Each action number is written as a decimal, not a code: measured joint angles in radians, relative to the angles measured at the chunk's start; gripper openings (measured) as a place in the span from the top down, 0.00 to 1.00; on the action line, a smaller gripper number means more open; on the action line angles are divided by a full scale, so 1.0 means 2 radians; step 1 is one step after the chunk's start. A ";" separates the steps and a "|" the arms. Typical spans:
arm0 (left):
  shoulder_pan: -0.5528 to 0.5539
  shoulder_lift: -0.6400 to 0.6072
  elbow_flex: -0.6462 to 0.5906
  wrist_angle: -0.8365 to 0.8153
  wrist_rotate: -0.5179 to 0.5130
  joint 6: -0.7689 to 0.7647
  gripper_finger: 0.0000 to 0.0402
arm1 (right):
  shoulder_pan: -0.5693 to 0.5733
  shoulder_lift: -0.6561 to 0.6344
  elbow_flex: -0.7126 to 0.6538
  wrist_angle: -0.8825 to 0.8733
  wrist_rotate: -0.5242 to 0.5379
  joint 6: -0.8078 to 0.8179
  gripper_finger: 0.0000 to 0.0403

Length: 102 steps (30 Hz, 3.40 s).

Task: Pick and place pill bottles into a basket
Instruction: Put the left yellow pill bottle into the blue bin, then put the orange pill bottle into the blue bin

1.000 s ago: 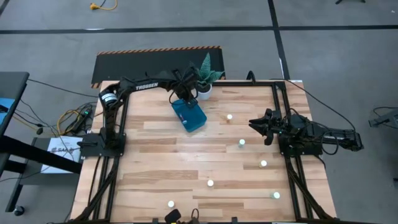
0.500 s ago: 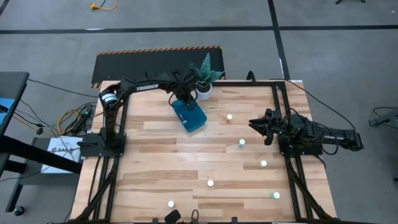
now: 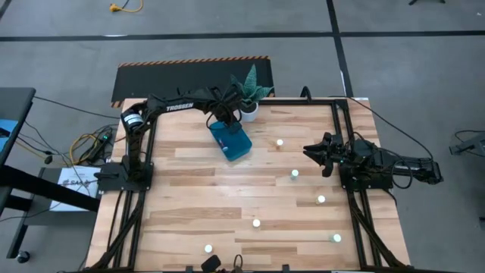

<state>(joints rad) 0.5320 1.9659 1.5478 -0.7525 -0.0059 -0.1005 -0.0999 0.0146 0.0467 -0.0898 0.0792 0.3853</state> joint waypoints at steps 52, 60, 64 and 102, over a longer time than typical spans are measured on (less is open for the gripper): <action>-0.182 -0.105 0.211 -0.282 -0.017 -0.006 0.55 | 0.000 0.000 0.000 0.000 0.000 0.000 0.75; -0.304 -0.184 0.111 -0.294 -0.037 -0.126 0.55 | 0.000 0.000 0.000 0.000 0.000 0.000 0.75; -0.370 -0.225 0.026 -0.254 -0.035 -0.175 0.55 | 0.000 0.000 0.000 0.000 0.000 0.000 0.75; -0.681 -0.179 -0.344 0.237 -0.039 -0.151 0.55 | 0.000 0.000 0.000 0.002 0.000 0.000 0.75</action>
<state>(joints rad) -0.8307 1.6073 0.8600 -0.2791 -0.0849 -0.4023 -0.0998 0.0147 0.0467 -0.0868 0.0792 0.3855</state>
